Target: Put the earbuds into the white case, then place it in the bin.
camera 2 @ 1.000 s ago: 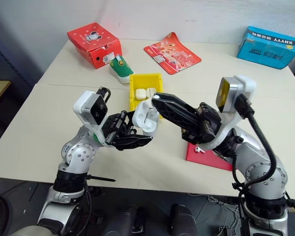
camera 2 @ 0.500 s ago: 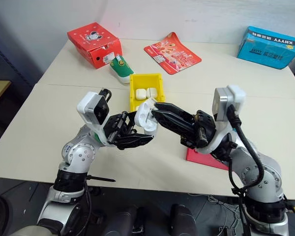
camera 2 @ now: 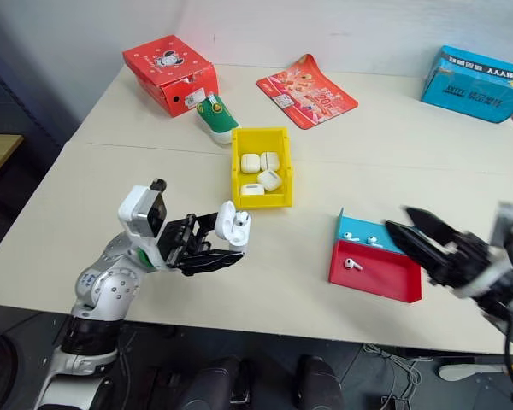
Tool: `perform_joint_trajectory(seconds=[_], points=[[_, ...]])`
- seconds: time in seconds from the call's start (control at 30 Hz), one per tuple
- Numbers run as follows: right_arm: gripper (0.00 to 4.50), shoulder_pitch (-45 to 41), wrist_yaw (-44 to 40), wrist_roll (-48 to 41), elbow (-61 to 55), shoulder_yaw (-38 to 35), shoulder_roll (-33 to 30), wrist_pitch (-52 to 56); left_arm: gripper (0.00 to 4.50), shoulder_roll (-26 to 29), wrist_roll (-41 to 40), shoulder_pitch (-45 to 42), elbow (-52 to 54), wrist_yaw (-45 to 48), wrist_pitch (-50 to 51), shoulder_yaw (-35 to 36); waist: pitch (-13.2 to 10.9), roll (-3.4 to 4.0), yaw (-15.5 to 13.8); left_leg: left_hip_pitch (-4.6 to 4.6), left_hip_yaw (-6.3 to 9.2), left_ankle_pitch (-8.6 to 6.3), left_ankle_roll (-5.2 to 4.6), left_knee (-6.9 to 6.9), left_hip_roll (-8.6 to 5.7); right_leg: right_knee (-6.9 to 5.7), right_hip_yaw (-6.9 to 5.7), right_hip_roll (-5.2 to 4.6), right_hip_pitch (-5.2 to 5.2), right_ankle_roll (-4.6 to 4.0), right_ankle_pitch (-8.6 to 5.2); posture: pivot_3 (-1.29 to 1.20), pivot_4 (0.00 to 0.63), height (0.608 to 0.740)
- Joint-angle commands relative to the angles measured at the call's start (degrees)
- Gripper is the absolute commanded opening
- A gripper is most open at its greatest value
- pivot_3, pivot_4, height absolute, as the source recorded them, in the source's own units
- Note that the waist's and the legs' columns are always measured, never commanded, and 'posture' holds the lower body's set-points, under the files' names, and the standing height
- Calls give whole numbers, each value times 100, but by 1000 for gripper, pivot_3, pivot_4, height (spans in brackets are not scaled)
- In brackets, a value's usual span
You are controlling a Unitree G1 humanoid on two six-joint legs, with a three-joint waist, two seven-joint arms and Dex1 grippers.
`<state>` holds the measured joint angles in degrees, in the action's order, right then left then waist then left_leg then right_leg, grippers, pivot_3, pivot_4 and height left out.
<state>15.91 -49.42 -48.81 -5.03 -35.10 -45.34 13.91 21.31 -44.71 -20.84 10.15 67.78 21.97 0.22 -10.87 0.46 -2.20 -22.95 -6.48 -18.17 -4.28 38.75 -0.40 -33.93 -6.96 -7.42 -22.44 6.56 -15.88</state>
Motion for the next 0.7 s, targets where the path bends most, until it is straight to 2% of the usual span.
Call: perform_joint_trajectory(seconds=[0.03,0.17,0.23,0.33,0.43,0.53,0.6,0.7], points=[[4490,286,-1093,1633,1537,-102,-182,-2335,2800,95,-13,139,300,-80,-113,181,-1,2,14,1,-4,2,-7,0,-6,9,5,-2,0,9,5,0,150,740],[4490,140,-1346,2039,2572,-230,-205,-3416,2800,189,44,255,296,-150,-172,252,-4,5,114,17,-19,-1,1,1,0,18,46,-29,1,26,14,0,150,740],[4490,37,-1410,2002,2695,-237,-184,-3534,2800,208,39,280,303,-166,-188,250,-4,6,181,37,-29,-14,41,-3,12,16,61,-30,8,26,14,0,150,740],[4490,-161,-1559,1828,2186,-68,-356,-3149,2800,219,39,308,323,-204,-201,247,-4,7,236,76,-33,-1,66,-39,16,11,71,-30,22,17,14,0,150,740],[4490,-484,-1466,1763,1468,174,-730,-2281,2800,204,54,302,324,-227,-229,221,-3,28,250,81,-38,9,81,-57,19,2,81,-30,7,2,13,0,150,740],[4490,-1176,-1250,1780,803,708,-1456,-860,2800,155,61,261,346,-258,-242,161,-1,39,239,78,-41,11,83,-57,20,-5,82,-33,-2,-2,13,0,150,740],[4490,-1964,-1069,1763,385,1346,-1924,297,2800,120,76,237,372,-285,-255,118,-1,39,222,76,-40,12,83,-56,21,-6,79,-36,-5,-8,11,0,150,740],[4490,-2890,-1061,1398,29,1977,-2153,1637,2800,71,99,214,406,-346,-275,72,-3,33,188,65,-26,12,86,-58,24,-4,65,-39,-12,-23,3,0,150,740]])
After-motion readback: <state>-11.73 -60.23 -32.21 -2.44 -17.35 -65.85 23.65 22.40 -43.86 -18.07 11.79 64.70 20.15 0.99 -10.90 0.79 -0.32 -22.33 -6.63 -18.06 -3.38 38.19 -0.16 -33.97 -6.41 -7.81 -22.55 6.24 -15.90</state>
